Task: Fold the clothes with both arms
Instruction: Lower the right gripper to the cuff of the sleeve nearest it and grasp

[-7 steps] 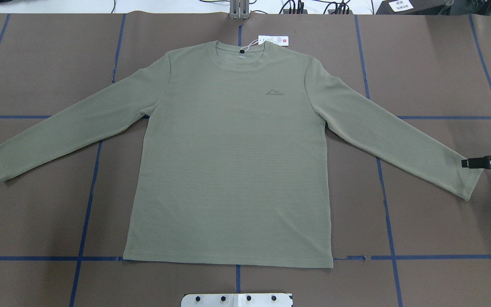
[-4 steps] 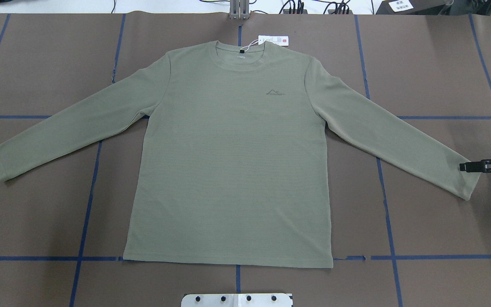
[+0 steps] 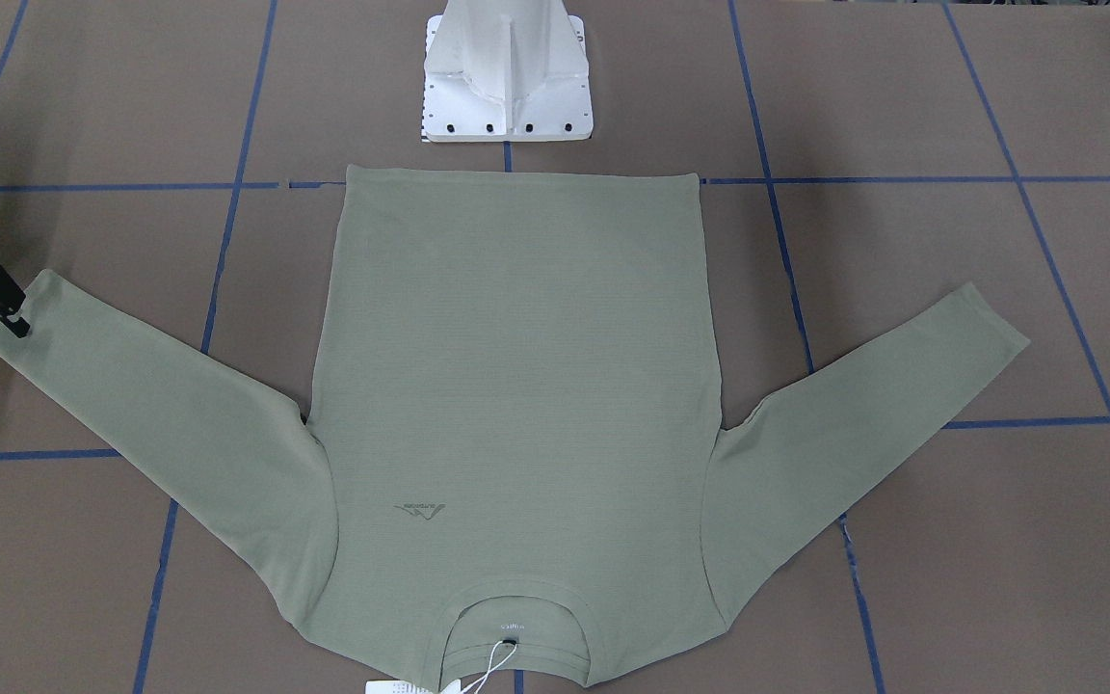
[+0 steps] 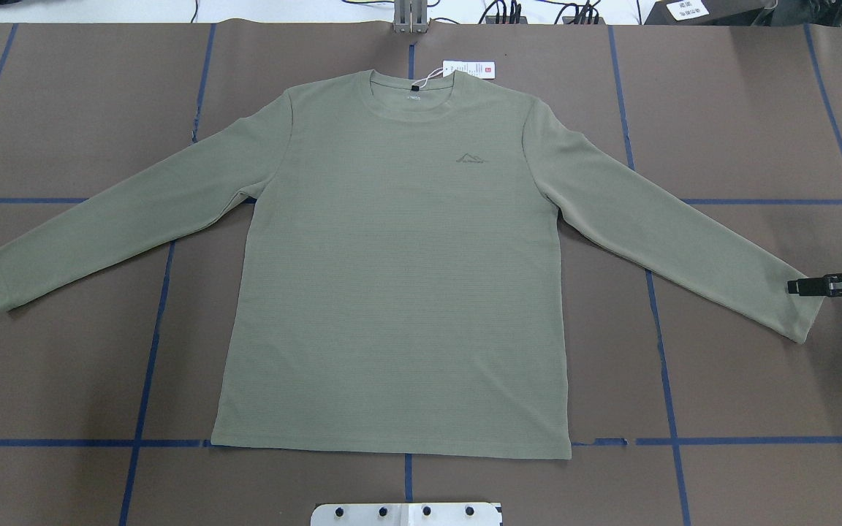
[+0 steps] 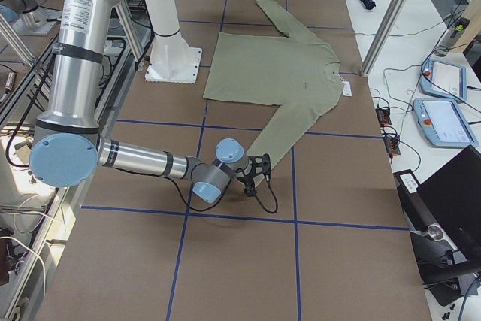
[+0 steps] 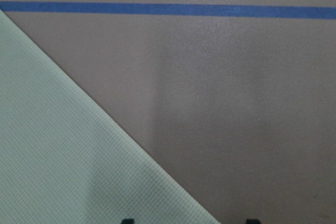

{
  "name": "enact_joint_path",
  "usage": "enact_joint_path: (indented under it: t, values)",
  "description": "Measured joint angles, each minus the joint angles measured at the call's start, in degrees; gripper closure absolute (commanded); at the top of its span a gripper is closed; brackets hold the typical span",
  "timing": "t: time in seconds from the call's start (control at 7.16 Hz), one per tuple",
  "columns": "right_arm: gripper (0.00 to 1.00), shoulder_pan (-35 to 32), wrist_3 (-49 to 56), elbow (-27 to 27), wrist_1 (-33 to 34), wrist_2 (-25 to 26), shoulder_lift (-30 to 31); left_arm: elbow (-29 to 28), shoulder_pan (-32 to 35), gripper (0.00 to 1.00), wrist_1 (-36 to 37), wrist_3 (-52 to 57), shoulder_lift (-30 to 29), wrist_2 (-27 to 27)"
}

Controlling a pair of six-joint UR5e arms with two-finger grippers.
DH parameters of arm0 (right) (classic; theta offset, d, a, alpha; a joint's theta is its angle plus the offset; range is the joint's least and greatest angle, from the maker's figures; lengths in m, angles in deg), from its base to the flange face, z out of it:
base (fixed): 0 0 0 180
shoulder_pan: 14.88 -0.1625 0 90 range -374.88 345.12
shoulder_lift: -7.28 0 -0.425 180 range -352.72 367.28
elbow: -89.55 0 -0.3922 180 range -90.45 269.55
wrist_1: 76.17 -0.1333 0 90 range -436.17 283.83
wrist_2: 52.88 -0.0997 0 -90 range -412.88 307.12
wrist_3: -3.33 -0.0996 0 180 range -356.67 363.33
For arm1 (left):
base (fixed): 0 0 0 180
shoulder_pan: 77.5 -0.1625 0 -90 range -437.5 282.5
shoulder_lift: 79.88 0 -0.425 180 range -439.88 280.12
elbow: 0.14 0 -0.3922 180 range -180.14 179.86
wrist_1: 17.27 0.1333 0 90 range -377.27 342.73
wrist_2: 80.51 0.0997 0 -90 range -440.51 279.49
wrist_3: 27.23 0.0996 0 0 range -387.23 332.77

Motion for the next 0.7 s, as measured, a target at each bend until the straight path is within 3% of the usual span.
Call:
enact_joint_path:
  t: [0.14,0.56,0.7]
  values:
    - [0.68,0.0,0.0,0.2,0.0,0.0,0.1,0.0,0.0,0.0,0.0,0.0,0.0,0.0]
    - [1.0,0.0,0.0,1.1,0.0,-0.2,0.5,-0.1,0.0,0.0,0.0,0.0,0.0,0.1]
    - [1.0,-0.1,0.0,1.8,0.0,-0.2,0.8,-0.1,0.0,0.0,0.0,0.0,0.0,0.1]
